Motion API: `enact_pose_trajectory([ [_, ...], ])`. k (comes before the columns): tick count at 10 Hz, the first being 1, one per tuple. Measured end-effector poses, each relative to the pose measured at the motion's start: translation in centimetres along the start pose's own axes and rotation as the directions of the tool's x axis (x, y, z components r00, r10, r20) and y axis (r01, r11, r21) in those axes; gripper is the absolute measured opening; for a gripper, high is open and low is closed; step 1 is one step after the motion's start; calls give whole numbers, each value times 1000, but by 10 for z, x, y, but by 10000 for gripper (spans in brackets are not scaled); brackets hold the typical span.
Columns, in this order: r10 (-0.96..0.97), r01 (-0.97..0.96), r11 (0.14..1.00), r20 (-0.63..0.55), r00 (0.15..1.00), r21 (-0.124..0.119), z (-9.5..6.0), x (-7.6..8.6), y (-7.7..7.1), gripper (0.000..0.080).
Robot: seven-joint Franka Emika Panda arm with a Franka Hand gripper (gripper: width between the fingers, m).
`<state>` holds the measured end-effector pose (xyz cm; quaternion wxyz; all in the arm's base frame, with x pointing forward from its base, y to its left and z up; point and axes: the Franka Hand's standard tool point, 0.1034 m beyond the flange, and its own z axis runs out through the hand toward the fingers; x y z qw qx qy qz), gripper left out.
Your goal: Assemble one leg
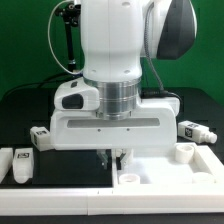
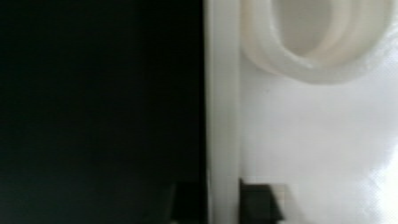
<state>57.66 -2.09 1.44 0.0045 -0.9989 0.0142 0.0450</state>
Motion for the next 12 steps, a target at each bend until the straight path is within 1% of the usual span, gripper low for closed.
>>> enact_pose_trajectory([
  [1, -17, 17, 1000, 5, 1000, 2, -2, -1, 1, 134],
  [2, -33, 33, 999, 15, 999, 5, -14, -7, 4, 343],
  [3, -36, 36, 999, 17, 999, 8, -28, -12, 6, 519],
  [4, -62, 62, 998, 46, 997, 14, -38, -19, 11, 519],
  [5, -74, 73, 997, 62, 995, 10, -49, -23, 23, 622],
  [6, -89, 90, 996, 60, 994, -14, -51, -23, 28, 641],
  [7, -89, 90, 996, 63, 994, -10, -50, -24, 25, 641],
  [10, -115, 115, 993, 64, 991, -8, -49, -24, 26, 649],
  [11, -134, 135, 991, 70, 989, -6, -46, -28, 30, 649],
  [12, -229, 230, 973, 95, 969, 5, -36, -46, 50, 649],
])
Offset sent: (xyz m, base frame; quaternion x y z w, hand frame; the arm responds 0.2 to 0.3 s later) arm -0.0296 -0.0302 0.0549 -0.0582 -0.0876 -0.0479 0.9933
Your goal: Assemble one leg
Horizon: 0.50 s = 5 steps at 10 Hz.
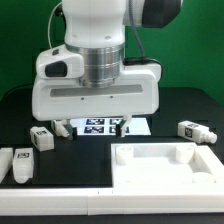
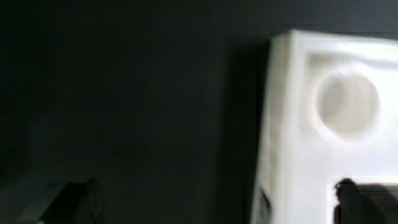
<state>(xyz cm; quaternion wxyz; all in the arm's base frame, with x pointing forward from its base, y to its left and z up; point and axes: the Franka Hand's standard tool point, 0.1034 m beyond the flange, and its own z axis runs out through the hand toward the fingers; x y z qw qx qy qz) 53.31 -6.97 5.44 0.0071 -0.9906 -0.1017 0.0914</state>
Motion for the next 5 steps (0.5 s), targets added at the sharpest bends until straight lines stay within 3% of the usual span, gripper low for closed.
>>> enact_pose_trajectory([
  [2, -195, 194, 981, 17, 981, 3, 2, -32, 31, 649],
  [3, -216, 216, 976, 28, 976, 3, 4, -43, 38, 649],
  [5, -219, 219, 976, 45, 975, 11, 5, -40, 33, 649],
])
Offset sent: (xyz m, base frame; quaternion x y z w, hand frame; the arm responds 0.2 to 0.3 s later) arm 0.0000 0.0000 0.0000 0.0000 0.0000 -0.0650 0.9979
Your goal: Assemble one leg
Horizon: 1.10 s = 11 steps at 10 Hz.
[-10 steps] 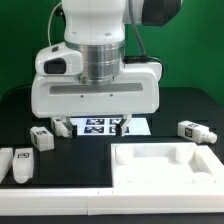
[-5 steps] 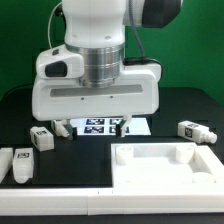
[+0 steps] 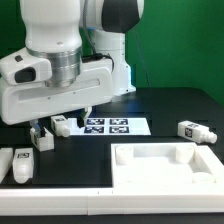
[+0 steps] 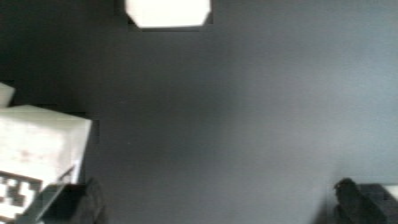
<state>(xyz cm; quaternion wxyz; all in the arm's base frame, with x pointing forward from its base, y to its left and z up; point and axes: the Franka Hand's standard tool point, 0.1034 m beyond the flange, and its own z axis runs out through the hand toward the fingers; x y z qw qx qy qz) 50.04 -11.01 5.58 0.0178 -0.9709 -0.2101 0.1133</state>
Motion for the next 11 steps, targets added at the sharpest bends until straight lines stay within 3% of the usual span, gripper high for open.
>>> enact_pose_trajectory([
  [2, 20, -20, 1000, 53, 998, 9, 5, -3, -2, 649],
  [4, 75, -69, 997, 178, 981, -40, 20, -14, 5, 649],
  [5, 73, -63, 997, 245, 967, -47, 19, -20, 8, 649],
  [6, 84, -77, 996, 286, 955, -36, 17, -24, 13, 649],
  [10, 77, -103, 994, 513, 855, 22, 25, -28, 0, 649],
  [11, 53, -88, 996, 561, 826, 34, 28, -30, 3, 649],
])
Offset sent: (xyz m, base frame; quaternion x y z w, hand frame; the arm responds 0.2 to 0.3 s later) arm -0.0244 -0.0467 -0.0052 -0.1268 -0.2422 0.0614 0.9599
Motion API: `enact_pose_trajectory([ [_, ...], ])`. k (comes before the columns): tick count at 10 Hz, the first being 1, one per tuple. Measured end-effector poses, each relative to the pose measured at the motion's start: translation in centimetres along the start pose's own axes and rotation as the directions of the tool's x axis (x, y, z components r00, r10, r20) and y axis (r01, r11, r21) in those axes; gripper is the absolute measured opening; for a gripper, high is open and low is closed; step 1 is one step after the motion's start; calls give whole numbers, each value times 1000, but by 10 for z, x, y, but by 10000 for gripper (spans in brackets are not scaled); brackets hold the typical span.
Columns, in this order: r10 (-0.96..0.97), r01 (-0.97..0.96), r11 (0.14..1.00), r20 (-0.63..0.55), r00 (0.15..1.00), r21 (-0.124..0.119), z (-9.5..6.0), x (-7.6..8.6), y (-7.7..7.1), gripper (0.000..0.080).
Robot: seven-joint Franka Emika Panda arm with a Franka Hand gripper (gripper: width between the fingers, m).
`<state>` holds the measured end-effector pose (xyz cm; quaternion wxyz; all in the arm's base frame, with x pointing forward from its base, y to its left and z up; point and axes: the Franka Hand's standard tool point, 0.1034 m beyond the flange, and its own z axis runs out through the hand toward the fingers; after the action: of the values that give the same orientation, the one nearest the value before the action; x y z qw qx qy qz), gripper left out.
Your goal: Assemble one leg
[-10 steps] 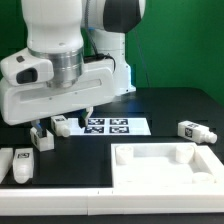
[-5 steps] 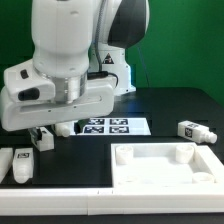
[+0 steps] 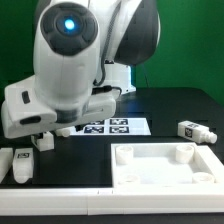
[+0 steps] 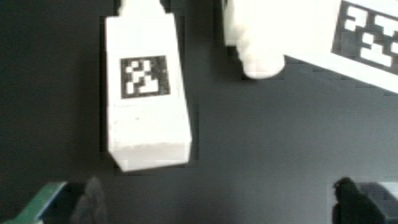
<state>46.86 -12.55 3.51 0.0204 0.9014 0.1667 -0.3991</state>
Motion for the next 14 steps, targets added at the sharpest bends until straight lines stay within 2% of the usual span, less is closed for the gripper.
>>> enact_pose_trajectory([
  [2, -9, 10, 999, 20, 1000, -31, 3, -13, 33, 649],
  [3, 5, -4, 999, 19, 1000, -49, 2, -15, 35, 649],
  [8, 31, -30, 998, 18, 999, -53, 7, -13, 33, 649],
  [9, 78, -76, 996, 29, 997, -54, 21, -13, 26, 649],
  [11, 75, -73, 996, 35, 997, -49, 41, -13, 26, 649],
  [12, 77, -75, 996, 42, 996, -49, 43, -12, 26, 649],
  [13, 81, -79, 995, 36, 996, -57, 36, -10, 25, 649],
  [14, 77, -75, 995, 33, 996, -59, 36, -9, 25, 649],
])
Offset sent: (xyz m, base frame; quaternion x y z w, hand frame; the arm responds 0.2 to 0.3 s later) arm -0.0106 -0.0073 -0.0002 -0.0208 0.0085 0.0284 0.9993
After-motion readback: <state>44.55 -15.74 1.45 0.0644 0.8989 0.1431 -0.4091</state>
